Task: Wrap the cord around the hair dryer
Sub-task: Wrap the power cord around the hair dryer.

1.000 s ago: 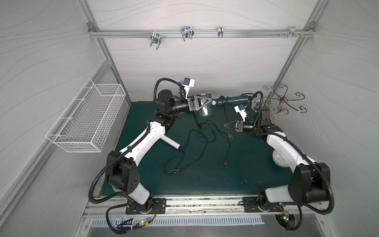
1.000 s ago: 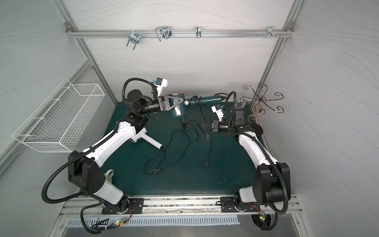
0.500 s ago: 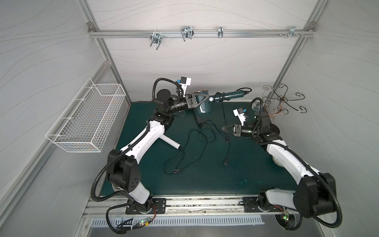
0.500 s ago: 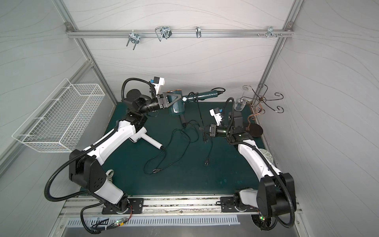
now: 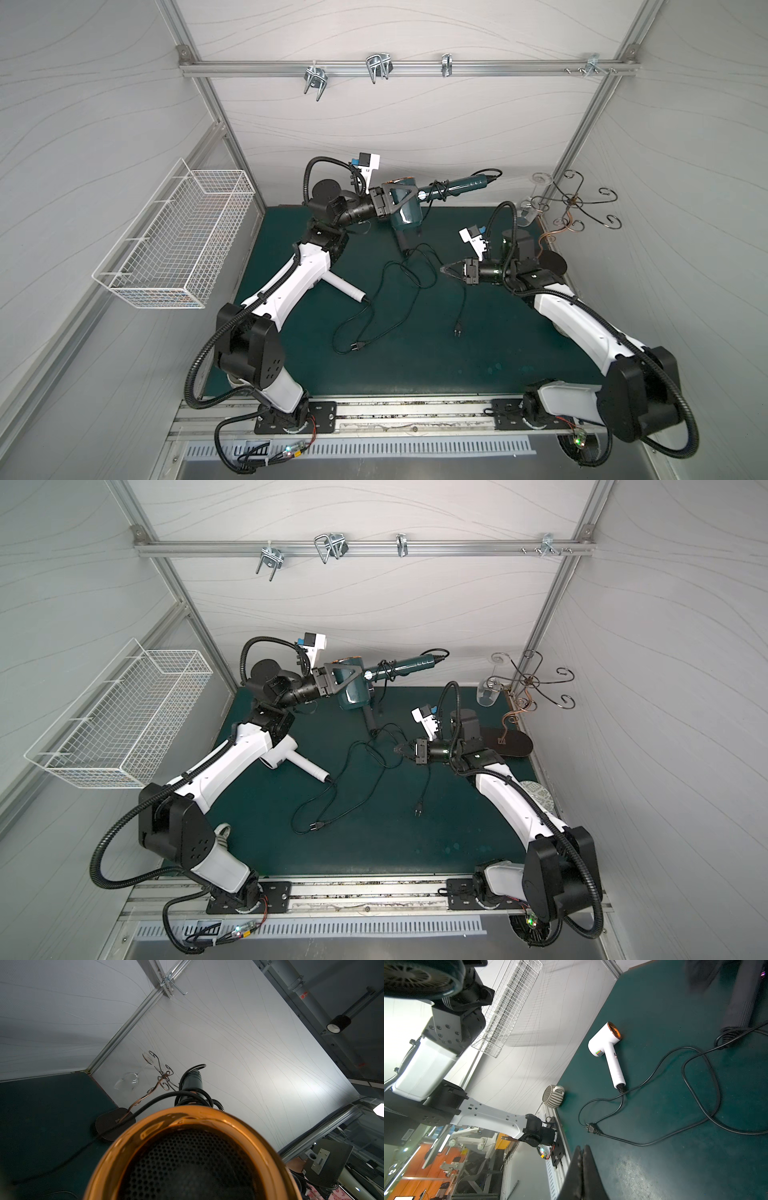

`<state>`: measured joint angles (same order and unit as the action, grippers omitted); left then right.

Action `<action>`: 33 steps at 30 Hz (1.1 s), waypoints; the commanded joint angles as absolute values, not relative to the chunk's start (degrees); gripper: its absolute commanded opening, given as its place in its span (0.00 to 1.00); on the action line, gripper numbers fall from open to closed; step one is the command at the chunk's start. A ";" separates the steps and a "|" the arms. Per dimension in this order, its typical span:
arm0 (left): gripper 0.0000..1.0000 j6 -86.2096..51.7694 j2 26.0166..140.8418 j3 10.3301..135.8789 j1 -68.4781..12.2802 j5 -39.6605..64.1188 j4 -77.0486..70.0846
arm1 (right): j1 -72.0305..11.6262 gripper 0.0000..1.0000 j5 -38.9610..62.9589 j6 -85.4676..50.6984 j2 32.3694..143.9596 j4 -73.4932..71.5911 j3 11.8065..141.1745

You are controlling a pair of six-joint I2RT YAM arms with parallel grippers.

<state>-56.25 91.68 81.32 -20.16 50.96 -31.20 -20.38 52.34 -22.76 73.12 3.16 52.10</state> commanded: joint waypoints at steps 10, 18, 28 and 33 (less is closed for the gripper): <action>0.00 -59.19 88.40 85.78 -19.79 50.29 -39.62 | -23.68 0.54 24.83 -8.85 63.71 -6.50 46.51; 0.00 -61.60 87.55 85.65 -19.82 50.31 -41.75 | -27.14 0.66 25.32 -5.54 73.12 -19.53 48.17; 0.00 -61.44 85.44 84.38 -19.78 50.31 -41.31 | -27.77 0.68 21.53 -2.68 77.89 -25.67 52.29; 0.00 -61.51 85.15 84.60 -19.80 50.42 -41.22 | -27.77 0.68 21.16 -1.25 79.12 -26.33 54.69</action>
<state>-60.20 87.59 81.73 -19.88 50.78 -34.59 -27.49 22.06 -3.55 78.15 -23.53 53.12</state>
